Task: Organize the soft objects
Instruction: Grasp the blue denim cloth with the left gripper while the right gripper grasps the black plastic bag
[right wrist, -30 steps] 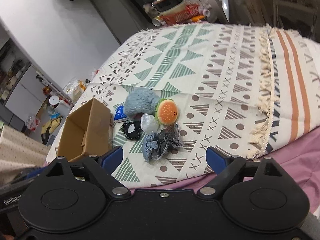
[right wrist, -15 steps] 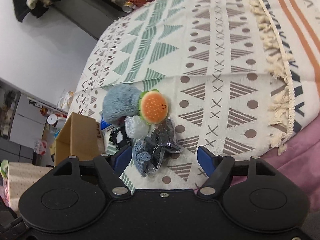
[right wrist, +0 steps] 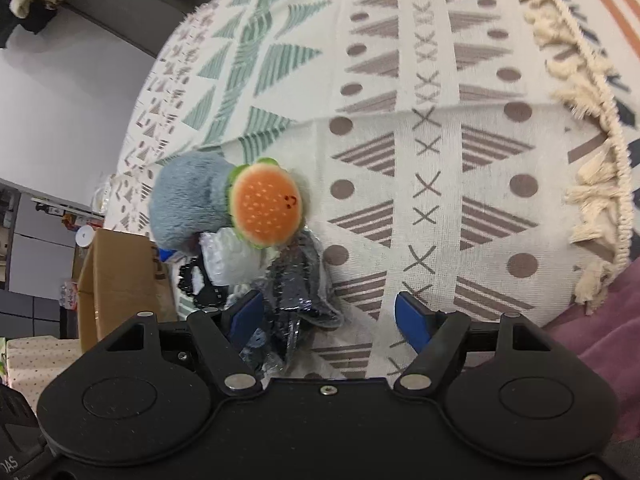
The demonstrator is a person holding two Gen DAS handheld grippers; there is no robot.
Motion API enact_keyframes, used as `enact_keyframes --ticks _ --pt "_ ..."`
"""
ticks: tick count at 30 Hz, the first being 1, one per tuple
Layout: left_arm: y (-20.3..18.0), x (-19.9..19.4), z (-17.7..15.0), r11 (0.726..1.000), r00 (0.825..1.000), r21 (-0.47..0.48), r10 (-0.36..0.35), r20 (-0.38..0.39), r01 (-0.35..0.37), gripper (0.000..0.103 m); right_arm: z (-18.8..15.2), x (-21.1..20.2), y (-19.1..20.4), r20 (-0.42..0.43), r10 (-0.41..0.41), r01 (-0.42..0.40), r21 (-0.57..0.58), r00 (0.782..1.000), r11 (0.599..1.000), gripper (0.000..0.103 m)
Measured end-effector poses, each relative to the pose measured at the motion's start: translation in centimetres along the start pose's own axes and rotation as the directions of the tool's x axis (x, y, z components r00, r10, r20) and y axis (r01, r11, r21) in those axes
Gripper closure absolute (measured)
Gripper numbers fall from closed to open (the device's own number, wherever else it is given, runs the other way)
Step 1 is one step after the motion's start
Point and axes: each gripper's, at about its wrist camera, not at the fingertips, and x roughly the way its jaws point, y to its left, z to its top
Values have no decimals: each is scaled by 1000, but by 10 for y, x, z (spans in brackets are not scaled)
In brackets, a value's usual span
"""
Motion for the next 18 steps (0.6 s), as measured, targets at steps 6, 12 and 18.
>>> enact_keyframes --ticks 6,12,18 --pt "5 23 2 992 998 -118 29 -53 -35 43 6 22 -6 -49 19 -17 46 999 999 31" --pt "-2 31 12 975 994 -203 79 -71 -92 82 8 36 -7 -91 119 -114 59 989 992 67" --pt "-14 23 16 969 992 -210 126 -22 -127 83 10 32 -8 -81 159 -155 61 984 986 72"
